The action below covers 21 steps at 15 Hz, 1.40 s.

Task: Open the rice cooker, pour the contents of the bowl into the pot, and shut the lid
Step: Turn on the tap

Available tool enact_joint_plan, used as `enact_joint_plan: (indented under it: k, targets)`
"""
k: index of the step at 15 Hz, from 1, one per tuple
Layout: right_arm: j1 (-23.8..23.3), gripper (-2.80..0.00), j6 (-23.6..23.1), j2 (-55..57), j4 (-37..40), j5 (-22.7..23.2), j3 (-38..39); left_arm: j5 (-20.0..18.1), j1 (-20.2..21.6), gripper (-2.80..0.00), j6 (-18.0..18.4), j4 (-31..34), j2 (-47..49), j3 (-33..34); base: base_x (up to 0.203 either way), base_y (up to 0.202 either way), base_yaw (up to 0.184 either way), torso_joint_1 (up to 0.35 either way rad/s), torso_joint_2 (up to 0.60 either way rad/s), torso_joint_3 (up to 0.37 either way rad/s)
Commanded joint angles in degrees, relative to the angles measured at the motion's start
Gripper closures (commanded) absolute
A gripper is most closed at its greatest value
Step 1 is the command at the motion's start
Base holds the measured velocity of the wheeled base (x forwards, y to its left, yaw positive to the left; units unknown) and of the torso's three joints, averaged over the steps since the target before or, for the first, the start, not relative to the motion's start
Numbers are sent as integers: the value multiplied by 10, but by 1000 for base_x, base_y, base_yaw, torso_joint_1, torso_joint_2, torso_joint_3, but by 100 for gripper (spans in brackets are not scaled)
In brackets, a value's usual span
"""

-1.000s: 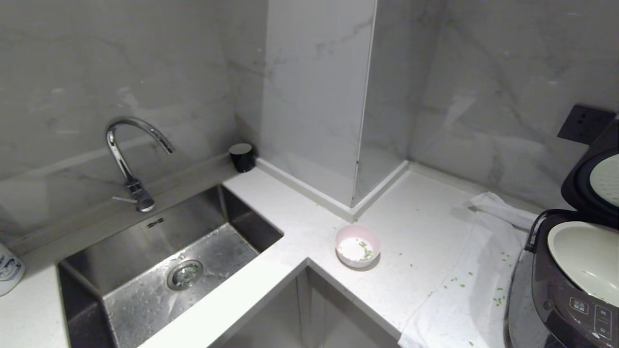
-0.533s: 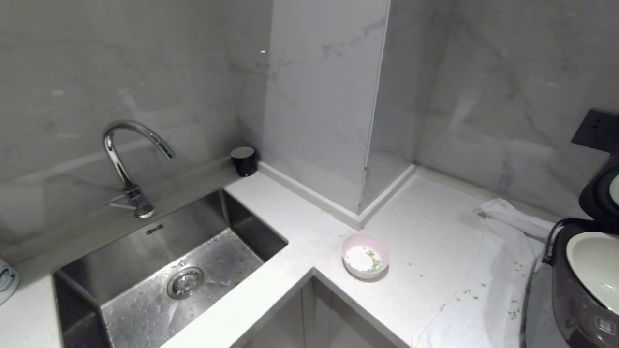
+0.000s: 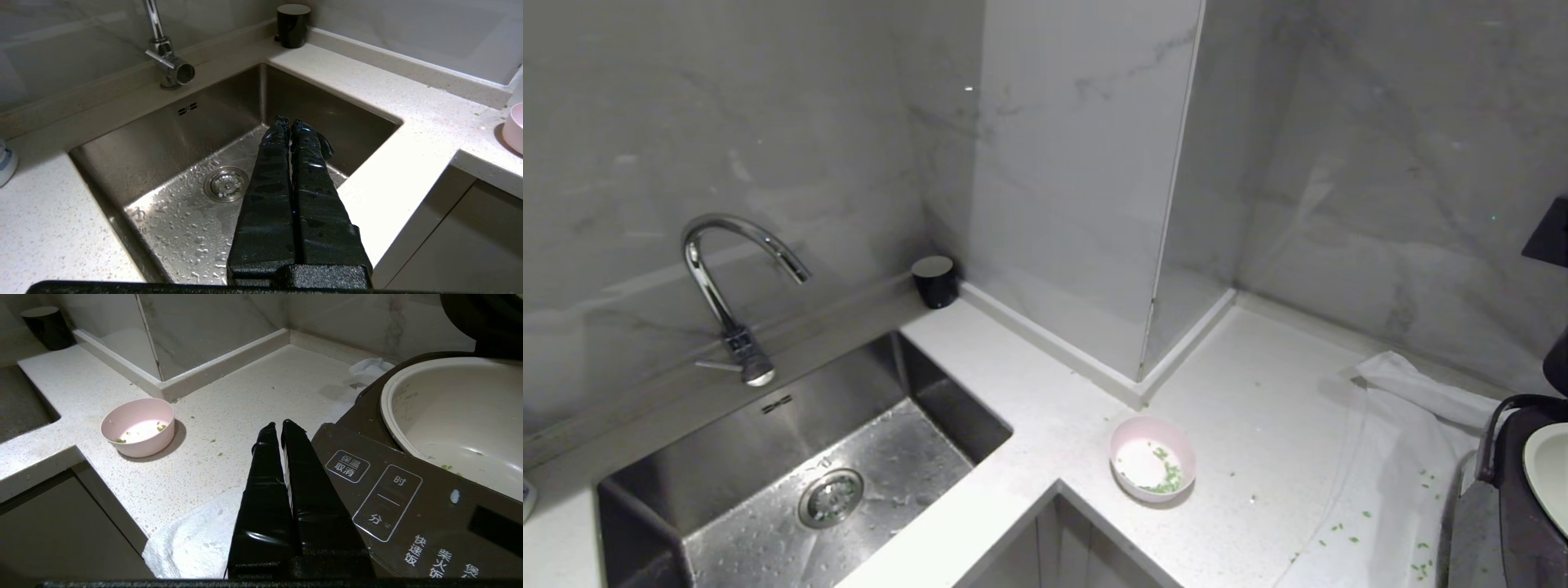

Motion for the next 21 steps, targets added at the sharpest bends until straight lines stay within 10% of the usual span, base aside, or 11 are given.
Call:
enact_joint_plan:
  k: [1, 5, 21]
  targets:
    - [0, 0, 0, 0, 0, 0, 0, 12, 0, 0, -1, 7, 1, -5, 0, 0, 0, 0, 0, 0]
    - [0, 0, 0, 0, 0, 0, 1, 18, 4, 0, -31, 97, 69, -130, 0, 0, 0, 0, 0, 0]
    - [0, 0, 0, 0, 0, -1, 0, 118, 94, 0, -221, 33, 914, -450, 0, 0, 0, 0, 0, 0]
